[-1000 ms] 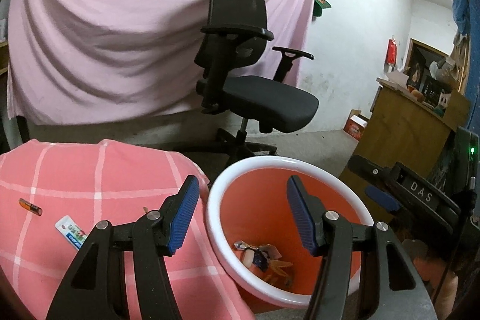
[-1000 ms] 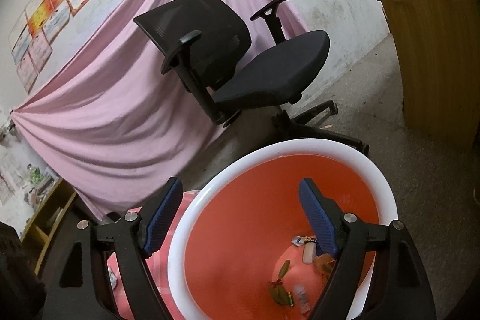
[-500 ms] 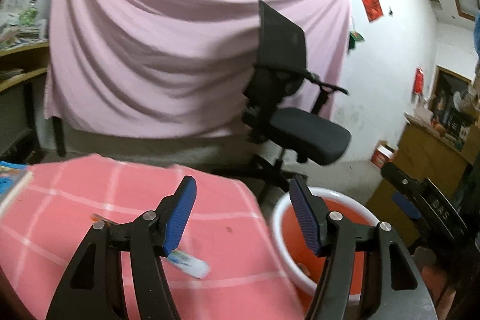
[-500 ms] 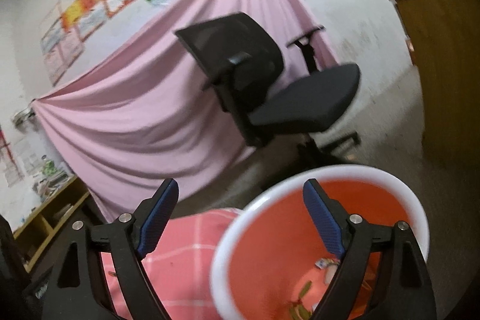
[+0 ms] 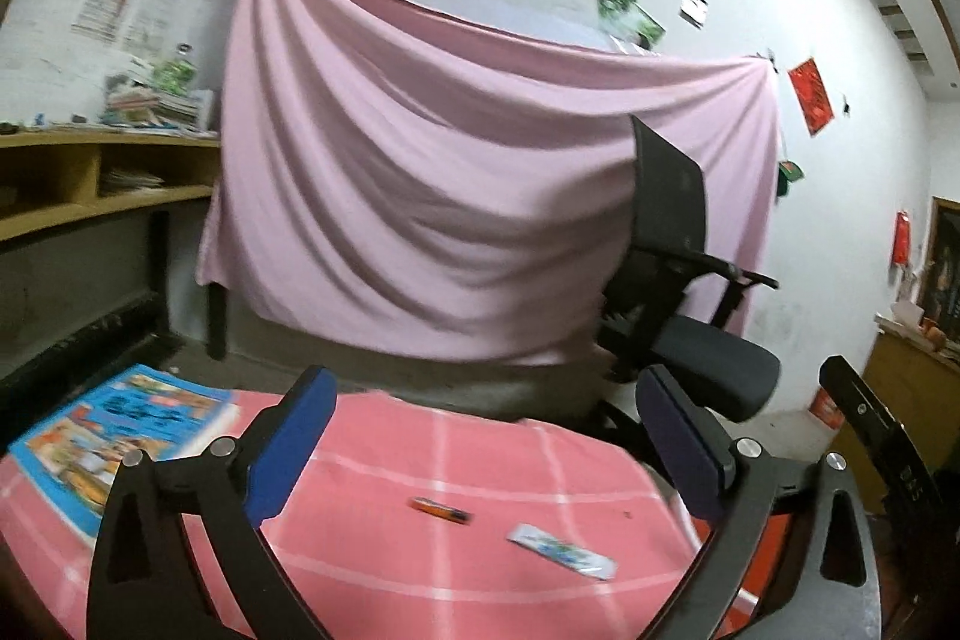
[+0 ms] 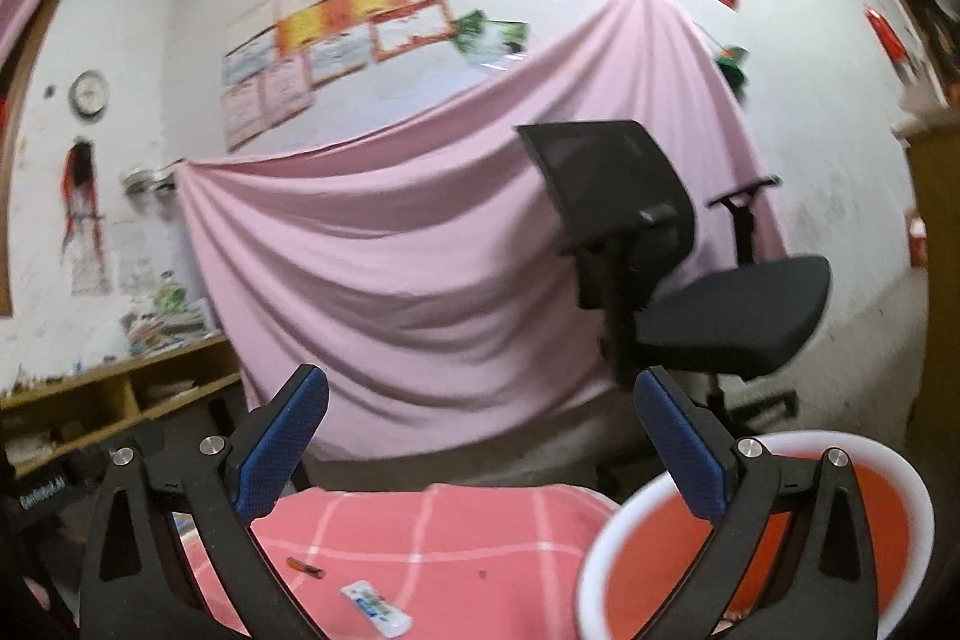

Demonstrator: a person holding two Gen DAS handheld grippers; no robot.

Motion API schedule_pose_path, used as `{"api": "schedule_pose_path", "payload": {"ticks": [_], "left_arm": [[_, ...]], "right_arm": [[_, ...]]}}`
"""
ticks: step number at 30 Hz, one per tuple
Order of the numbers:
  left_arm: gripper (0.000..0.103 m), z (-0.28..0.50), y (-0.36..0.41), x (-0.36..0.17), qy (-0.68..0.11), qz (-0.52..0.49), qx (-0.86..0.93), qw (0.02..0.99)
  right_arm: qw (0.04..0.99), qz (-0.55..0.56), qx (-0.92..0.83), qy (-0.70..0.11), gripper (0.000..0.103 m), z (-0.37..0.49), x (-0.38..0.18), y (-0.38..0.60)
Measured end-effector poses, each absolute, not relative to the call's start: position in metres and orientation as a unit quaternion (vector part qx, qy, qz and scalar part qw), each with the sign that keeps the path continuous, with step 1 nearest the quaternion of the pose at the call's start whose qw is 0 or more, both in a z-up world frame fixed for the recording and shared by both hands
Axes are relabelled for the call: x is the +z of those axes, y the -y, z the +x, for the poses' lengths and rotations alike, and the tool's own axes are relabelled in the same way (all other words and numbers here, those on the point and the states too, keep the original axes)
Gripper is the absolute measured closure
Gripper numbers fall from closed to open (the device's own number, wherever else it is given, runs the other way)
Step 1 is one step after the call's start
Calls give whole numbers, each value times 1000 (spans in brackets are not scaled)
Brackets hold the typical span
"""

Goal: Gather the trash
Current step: 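Move both grippers back over the orange battery and white sachet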

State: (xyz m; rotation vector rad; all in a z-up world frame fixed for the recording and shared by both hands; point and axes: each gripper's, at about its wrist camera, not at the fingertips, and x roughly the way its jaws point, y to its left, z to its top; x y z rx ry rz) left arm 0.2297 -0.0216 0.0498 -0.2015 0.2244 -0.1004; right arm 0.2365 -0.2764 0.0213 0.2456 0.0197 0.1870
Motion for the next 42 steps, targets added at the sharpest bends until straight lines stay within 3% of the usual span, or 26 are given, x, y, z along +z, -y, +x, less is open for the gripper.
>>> {"api": "schedule_pose_path", "payload": {"ticks": [9, 17, 30, 39, 42], "left_arm": [[2, 213, -19, 34, -84, -76, 0, 994], [2, 214, -34, 12, -102, -69, 17, 992], [2, 252, -22, -15, -208, -42, 23, 977], [3, 283, -15, -36, -298, -36, 4, 954], [3, 292, -12, -43, -329, -36, -13, 943]], "right_arm": [[988, 15, 151, 6, 0, 230, 18, 217], [986, -20, 160, -37, 0, 240, 3, 200], [938, -33, 181, -294, 2, 310, -46, 188], [888, -55, 220, -399, 34, 331, -73, 170], [879, -72, 226, -414, 54, 332, -77, 162]]}}
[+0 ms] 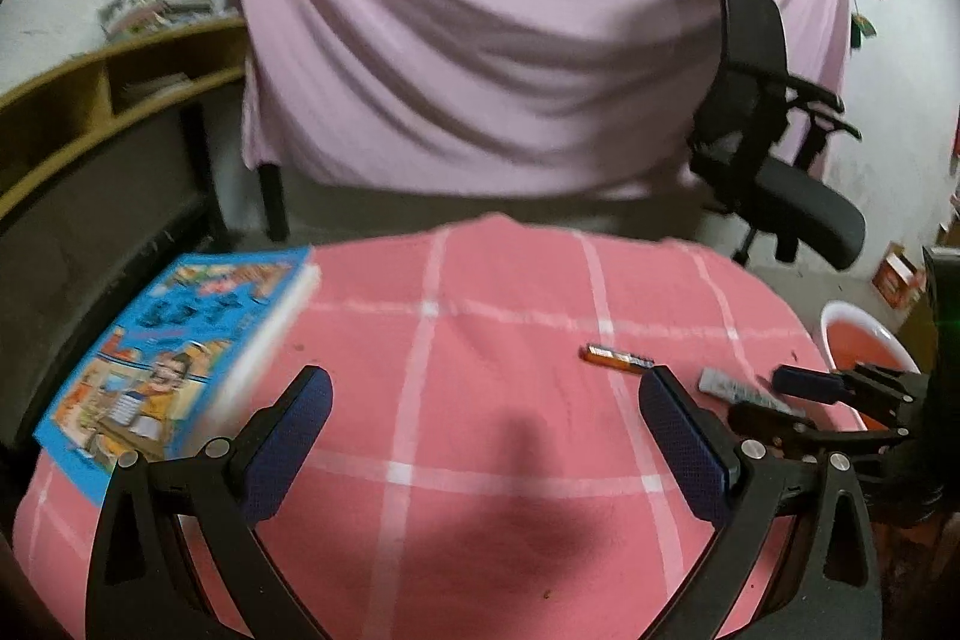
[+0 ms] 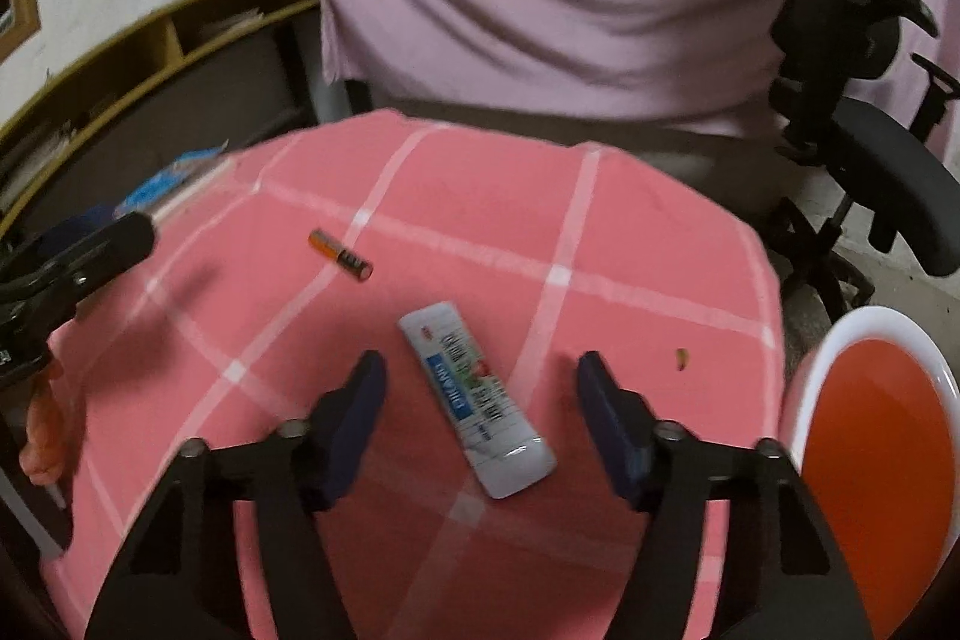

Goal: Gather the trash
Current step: 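Move both grippers back over the orange battery and white sachet, then grasp the orange battery with the left gripper while the right gripper grasps the white sachet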

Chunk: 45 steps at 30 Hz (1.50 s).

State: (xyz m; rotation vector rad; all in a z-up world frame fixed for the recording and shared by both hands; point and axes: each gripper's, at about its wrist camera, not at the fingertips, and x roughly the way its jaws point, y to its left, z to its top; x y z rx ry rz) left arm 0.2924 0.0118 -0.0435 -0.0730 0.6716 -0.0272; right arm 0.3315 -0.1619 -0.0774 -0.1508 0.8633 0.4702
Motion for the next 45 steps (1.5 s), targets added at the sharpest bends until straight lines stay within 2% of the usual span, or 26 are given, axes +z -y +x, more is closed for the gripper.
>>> {"api": "schedule_pose_path", "payload": {"ticks": [3, 6, 9, 10, 11, 14, 24, 26, 28, 31, 45], "left_arm": [[6, 301, -8, -49, -354, -36, -31, 934], [14, 311, -4, -54, -370, -39, -48, 927], [26, 321, 4, -60, -389, -35, -67, 918], [32, 325, 8, -62, -397, -33, -74, 914], [37, 329, 10, -63, -403, -30, -79, 912], [45, 338, 19, -67, -415, -17, -92, 905], [46, 360, 50, -70, -424, 36, -119, 897], [52, 364, 57, -77, -435, 56, -116, 891], [53, 364, 59, -78, -434, 66, -112, 891], [66, 363, 56, -79, -435, 58, -108, 892], [66, 346, 52, -70, -401, 37, -104, 910]], "right_arm": [[877, -76, 225, -418, 56, 331, -78, 161], [876, -71, 222, -422, 59, 333, -78, 164], [877, -67, 220, -422, 71, 334, -77, 167], [879, -66, 217, -420, 81, 335, -76, 169], [880, -63, 217, -418, 84, 335, -76, 170], [881, -57, 220, -416, 84, 337, -75, 172], [885, -4, 200, -421, 84, 346, -75, 191], [884, 1, 201, -423, 84, 347, -75, 192], [883, 2, 202, -424, 84, 347, -76, 192], [882, 0, 202, -425, 84, 347, -76, 191], [890, -3, 204, -409, 84, 342, -73, 192]]}}
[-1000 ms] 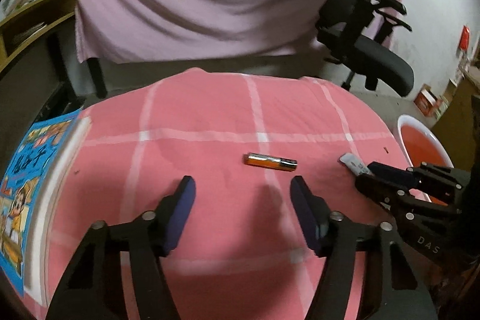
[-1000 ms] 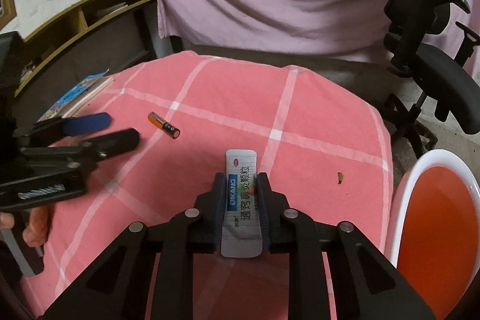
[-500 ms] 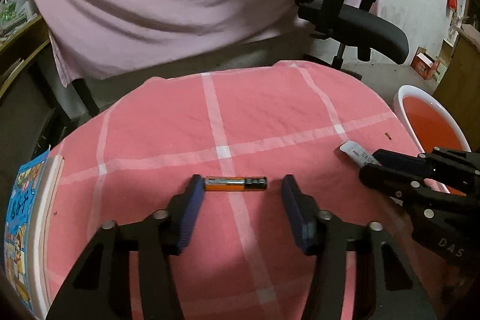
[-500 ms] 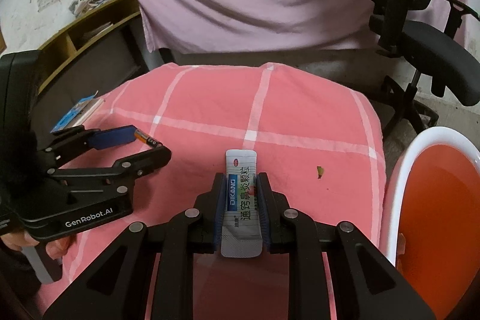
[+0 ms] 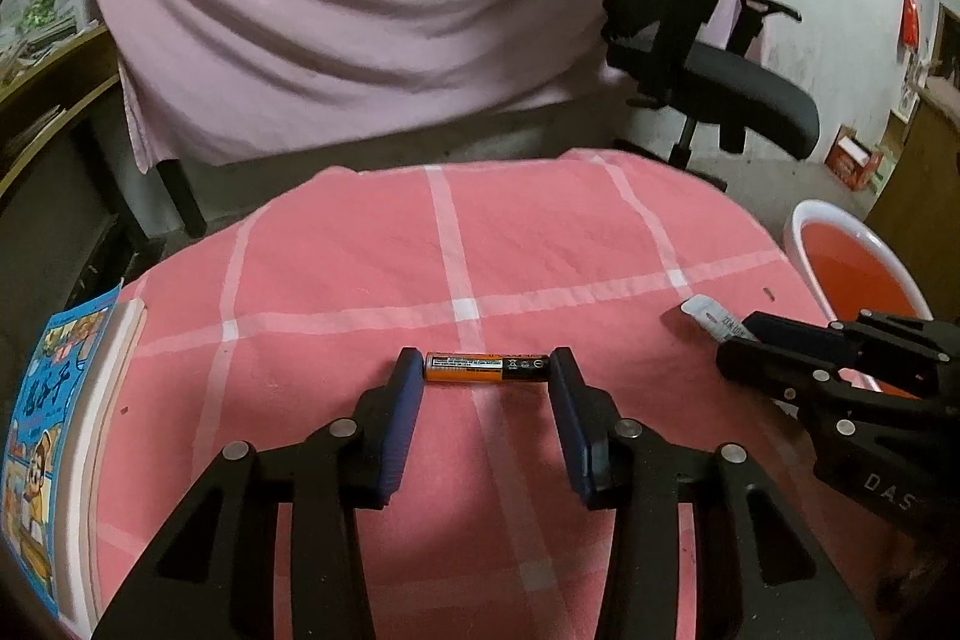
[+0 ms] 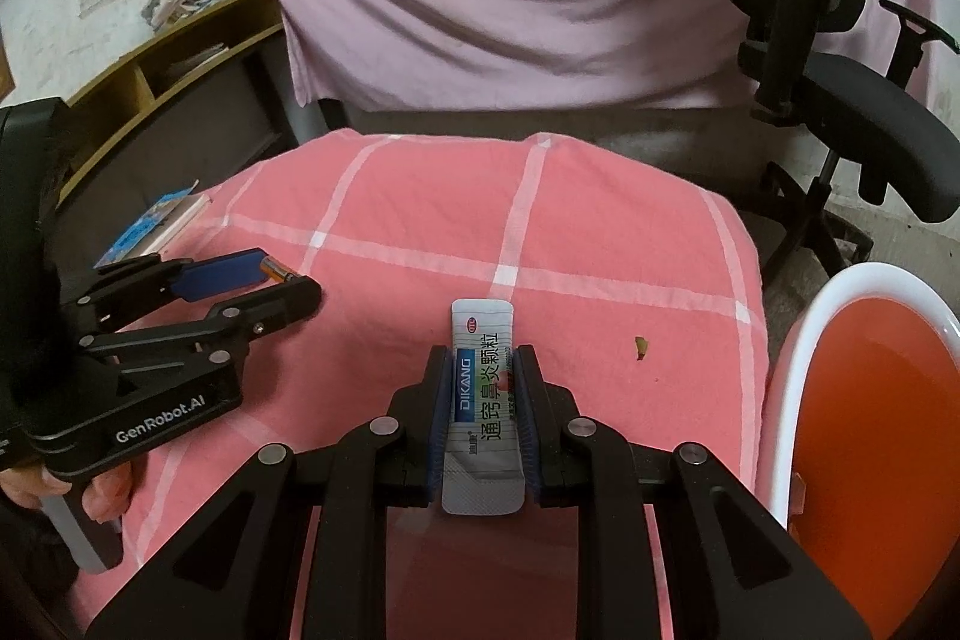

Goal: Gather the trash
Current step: 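Grasp the orange battery with the left gripper while the right gripper grasps the white sachet, then carry the orange battery and white sachet over the bucket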

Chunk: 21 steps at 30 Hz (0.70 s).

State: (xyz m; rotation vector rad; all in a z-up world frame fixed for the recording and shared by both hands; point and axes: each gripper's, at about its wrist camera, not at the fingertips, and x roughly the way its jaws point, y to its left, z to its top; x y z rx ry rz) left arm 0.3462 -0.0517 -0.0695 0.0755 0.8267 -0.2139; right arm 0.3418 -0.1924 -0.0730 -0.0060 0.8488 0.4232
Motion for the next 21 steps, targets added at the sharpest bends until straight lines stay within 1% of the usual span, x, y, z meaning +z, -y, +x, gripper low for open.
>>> {"api": "schedule_pose_path", "payload": {"ticks": [6, 12, 21], "left_arm": [[66, 328, 44, -55, -352, 7, -112, 929], [66, 302, 35, -38, -279, -22, -120, 953], [66, 275, 46, -23, -201, 7, -129, 971]], "right_arm": [[905, 1, 204, -373, 84, 332, -63, 196], [926, -7, 199, -322, 84, 318, -51, 197], [943, 15, 202, -263, 84, 306, -39, 207]]}}
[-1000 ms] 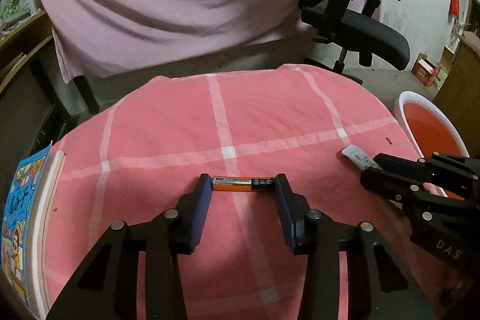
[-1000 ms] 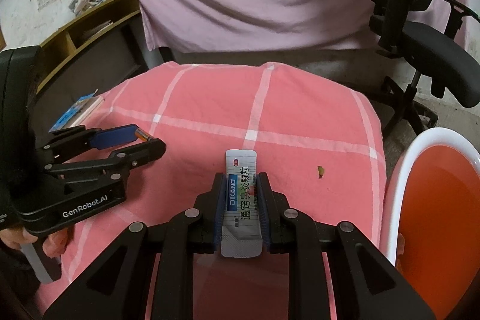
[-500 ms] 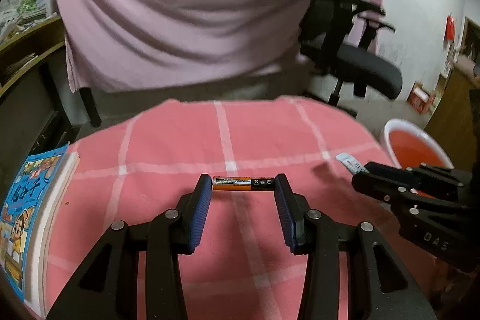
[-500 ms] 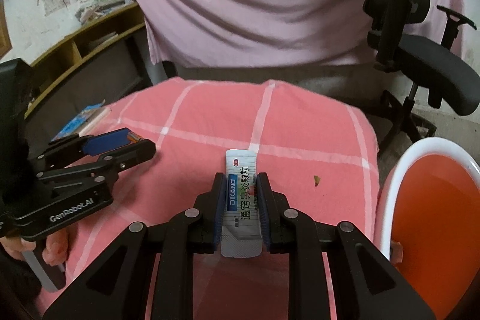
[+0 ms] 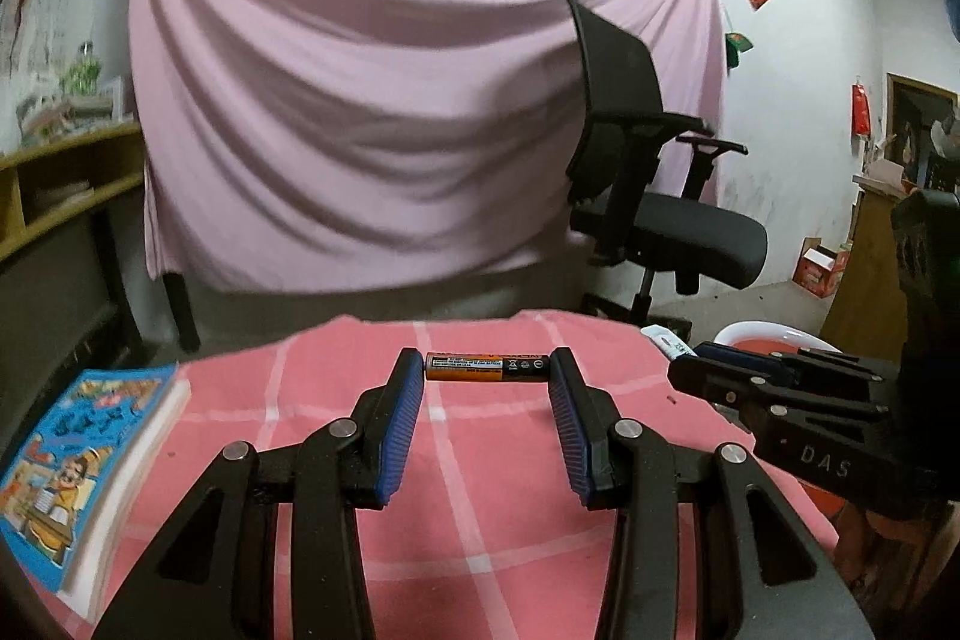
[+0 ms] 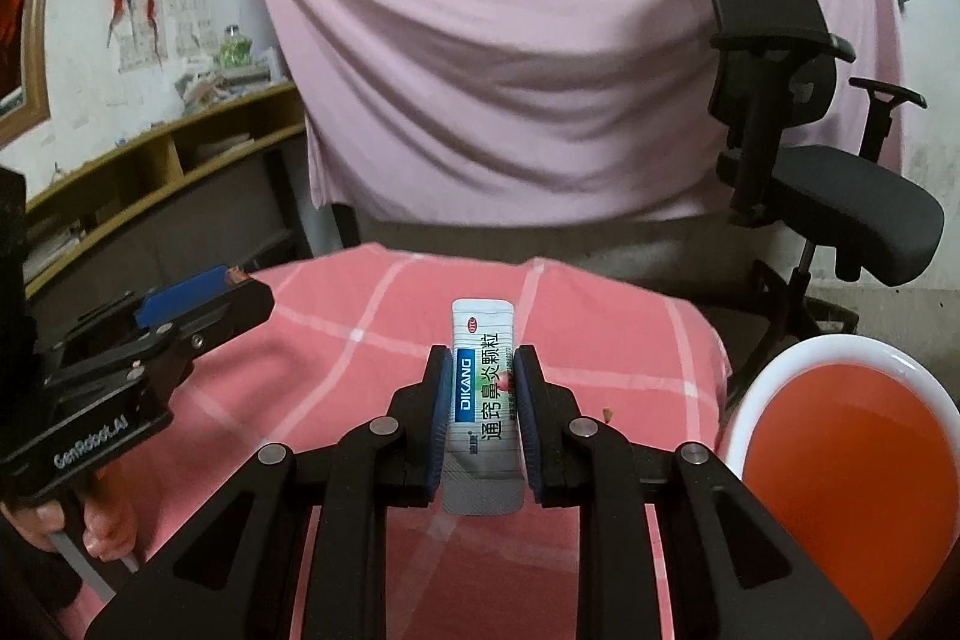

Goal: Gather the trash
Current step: 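Carry the orange battery and white sachet over the bucket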

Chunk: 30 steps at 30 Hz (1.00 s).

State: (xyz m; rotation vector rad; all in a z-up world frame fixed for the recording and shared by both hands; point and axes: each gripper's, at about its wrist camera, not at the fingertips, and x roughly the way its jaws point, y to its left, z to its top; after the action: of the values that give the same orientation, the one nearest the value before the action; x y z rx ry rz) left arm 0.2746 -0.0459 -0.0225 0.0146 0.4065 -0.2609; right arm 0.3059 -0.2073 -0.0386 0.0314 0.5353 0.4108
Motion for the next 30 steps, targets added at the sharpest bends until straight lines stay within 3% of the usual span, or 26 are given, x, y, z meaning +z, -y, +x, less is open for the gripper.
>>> {"api": "schedule_pose_path", "payload": {"ticks": [30], "left_arm": [[66, 211, 73, 5, -90, 4, -100, 991]], "right_arm": [[975, 80, 186, -96, 83, 251, 1, 263]]}}
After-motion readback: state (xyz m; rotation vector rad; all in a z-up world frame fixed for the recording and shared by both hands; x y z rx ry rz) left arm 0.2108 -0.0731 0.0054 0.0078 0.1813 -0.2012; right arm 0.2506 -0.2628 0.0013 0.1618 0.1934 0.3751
